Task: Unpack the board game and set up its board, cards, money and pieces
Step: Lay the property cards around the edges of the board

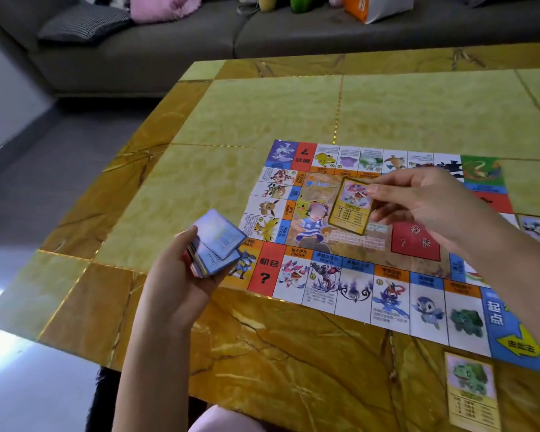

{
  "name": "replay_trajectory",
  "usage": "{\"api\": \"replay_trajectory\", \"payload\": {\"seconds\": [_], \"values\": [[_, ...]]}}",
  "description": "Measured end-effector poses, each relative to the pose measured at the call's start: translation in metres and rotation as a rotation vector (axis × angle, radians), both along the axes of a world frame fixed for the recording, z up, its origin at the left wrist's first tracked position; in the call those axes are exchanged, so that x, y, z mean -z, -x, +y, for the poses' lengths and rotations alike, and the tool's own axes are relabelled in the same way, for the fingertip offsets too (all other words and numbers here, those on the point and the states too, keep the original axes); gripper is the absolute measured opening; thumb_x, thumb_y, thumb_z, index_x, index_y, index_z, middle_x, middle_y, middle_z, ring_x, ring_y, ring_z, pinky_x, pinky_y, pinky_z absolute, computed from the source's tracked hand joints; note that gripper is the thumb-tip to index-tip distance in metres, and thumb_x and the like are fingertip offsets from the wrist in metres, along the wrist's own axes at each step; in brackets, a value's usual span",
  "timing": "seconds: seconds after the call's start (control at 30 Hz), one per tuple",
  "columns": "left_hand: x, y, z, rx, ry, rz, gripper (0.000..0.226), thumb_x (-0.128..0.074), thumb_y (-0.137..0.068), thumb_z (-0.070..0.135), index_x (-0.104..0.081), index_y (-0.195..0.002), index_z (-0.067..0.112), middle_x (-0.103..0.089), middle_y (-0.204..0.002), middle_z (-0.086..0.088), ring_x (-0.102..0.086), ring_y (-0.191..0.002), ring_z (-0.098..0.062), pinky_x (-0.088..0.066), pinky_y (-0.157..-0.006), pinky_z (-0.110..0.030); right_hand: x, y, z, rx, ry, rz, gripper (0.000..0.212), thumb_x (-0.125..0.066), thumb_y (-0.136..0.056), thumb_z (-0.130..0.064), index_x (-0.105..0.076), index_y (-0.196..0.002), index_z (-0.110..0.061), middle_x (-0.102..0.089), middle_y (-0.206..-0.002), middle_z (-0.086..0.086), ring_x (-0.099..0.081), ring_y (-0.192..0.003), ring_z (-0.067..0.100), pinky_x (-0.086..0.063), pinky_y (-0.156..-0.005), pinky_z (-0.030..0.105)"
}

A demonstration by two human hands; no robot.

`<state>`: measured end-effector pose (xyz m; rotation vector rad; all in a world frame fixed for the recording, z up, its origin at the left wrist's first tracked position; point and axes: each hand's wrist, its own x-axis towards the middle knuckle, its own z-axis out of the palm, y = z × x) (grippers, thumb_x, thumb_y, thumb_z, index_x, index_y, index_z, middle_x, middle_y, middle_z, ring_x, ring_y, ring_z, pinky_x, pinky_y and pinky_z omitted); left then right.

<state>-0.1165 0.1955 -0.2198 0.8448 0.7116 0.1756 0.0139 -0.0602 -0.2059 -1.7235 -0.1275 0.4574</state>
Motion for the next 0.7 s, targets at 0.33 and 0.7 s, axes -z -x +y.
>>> {"api": "replay_trajectory", "payload": {"seconds": [0.33,0.7], "values": [[-0.002,-0.002,-0.009,0.069,-0.041,0.067,0.015,-0.046,-0.093,0.008,-0.058,-0.103,0.003,-0.074,-0.084,-0.014,-0.072,-0.070,-0.025,-0.060,-0.057,-0.035,0.003,0.023,0.000,-0.030,-0.014,0.064,0.012,-0.060,-0.089,-0.009,-0.071,-0.090,-0.004,-0.072,-0.074,0.015,-0.069,-0.063,0.021,-0.058,-0.058,0.021],[-0.003,-0.003,-0.018,0.196,-0.062,0.064,0.020,-0.045,-0.093,0.008,-0.059,-0.105,0.001,-0.074,-0.089,-0.015,-0.073,-0.073,-0.025,-0.060,-0.057,-0.034,-0.020,0.044,-0.004,-0.066,0.098,-0.046,0.013,-0.065,-0.086,-0.009,-0.072,-0.076,-0.004,-0.067,-0.058,0.012,-0.065,-0.049,0.023,-0.053,-0.047,0.022]]}}
